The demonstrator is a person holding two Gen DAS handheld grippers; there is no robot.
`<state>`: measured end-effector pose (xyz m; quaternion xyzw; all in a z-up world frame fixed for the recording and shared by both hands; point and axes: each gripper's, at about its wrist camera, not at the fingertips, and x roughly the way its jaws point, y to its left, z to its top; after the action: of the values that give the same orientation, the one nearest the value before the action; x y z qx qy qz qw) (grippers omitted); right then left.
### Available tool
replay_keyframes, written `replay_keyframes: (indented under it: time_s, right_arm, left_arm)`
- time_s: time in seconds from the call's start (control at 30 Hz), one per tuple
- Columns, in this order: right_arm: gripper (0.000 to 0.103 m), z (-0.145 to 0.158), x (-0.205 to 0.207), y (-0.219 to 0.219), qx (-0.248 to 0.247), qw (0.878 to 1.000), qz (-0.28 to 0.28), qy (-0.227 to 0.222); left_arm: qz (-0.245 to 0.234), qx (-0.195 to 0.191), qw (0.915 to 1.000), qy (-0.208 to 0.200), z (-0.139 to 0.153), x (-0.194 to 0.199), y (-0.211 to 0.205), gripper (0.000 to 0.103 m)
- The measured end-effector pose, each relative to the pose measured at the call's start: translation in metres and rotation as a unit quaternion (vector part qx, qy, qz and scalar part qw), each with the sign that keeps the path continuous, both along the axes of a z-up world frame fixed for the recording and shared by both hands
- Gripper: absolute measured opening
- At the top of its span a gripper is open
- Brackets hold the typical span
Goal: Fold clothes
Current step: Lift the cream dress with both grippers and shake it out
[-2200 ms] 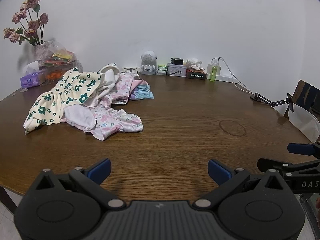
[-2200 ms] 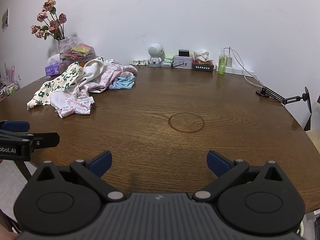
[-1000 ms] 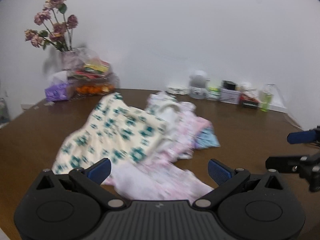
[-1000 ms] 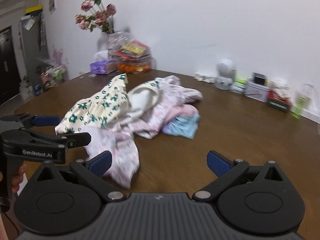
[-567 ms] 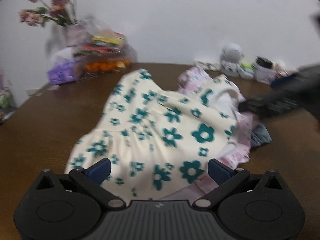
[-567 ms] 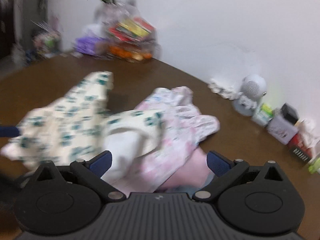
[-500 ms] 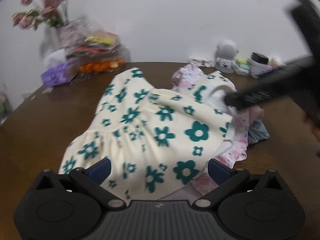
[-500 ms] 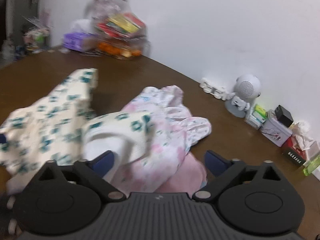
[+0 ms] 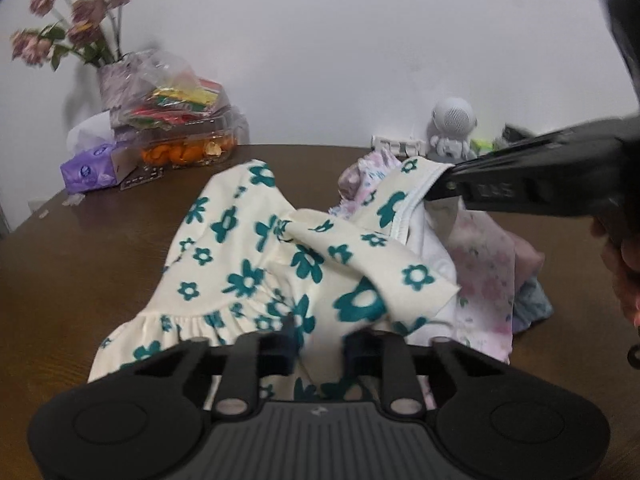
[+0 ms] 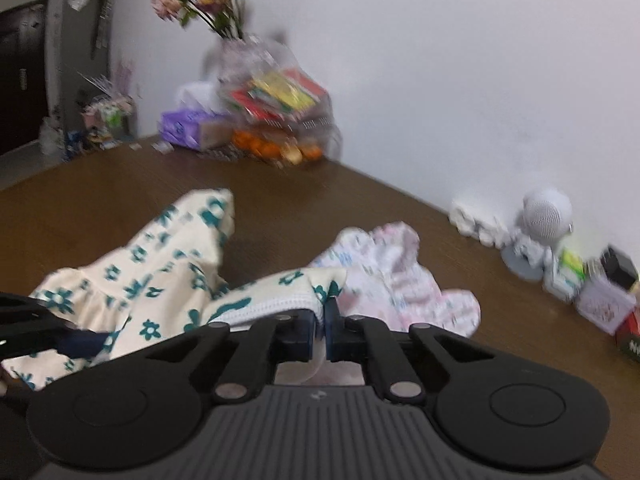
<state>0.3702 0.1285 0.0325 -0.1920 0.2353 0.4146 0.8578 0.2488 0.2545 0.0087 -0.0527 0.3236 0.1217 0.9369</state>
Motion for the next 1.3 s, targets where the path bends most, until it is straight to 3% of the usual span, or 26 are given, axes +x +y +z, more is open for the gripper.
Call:
replay_keyframes:
  time_s: [0.27, 0.47, 0.67, 0.8, 0.9, 0.97, 1.07, 1.2, 1.3]
  right_arm:
    - [0.001, 0.049, -0.022, -0.005, 0.053, 0.996, 0.030, -0.059]
    - [0.001, 0.093, -0.042, -0.033, 0.093, 0.990, 0.024, -0.103]
    - [0.001, 0.148, -0.064, -0.085, 0.127, 0.978, -0.012, -0.166]
    - [0.001, 0.203, -0.083, -0.146, 0.165, 0.961, -0.052, -0.214]
    - [0.001, 0.238, -0.105, -0.205, 0.186, 0.947, -0.077, -0.250]
    - [0.001, 0.248, -0.120, -0.249, 0.184, 0.944, -0.089, -0.260]
    - [0.001, 0.227, -0.134, -0.309, 0.130, 0.960, -0.103, -0.225]
    - [0.001, 0.145, -0.134, -0.367, 0.027, 0.983, -0.141, -0.114]
    - [0.001, 0.093, -0.136, -0.403, 0.003, 0.983, -0.175, -0.048]
  left_arm:
    - [0.015, -0.062, 0.9957, -0.068, 0.045, -0.038, 0.043, 0.015]
    - [-0.005, -0.075, 0.9911, -0.110, 0.088, -0.069, 0.035, 0.014]
    - [-0.040, -0.045, 0.9813, -0.183, 0.165, -0.082, -0.011, 0.012]
    - [-0.087, -0.006, 0.9652, -0.247, 0.233, -0.088, -0.066, 0.012]
    - [-0.151, 0.006, 0.9516, -0.268, 0.258, -0.101, -0.119, 0.013]
    - [-0.205, 0.007, 0.9462, -0.250, 0.250, -0.112, -0.157, 0.015]
    - [-0.284, 0.005, 0.9414, -0.183, 0.206, -0.122, -0.214, 0.020]
    - [-0.333, -0.030, 0.9413, -0.047, 0.119, -0.106, -0.261, 0.016]
    - [-0.332, -0.061, 0.9414, 0.013, 0.079, -0.093, -0.271, 0.017]
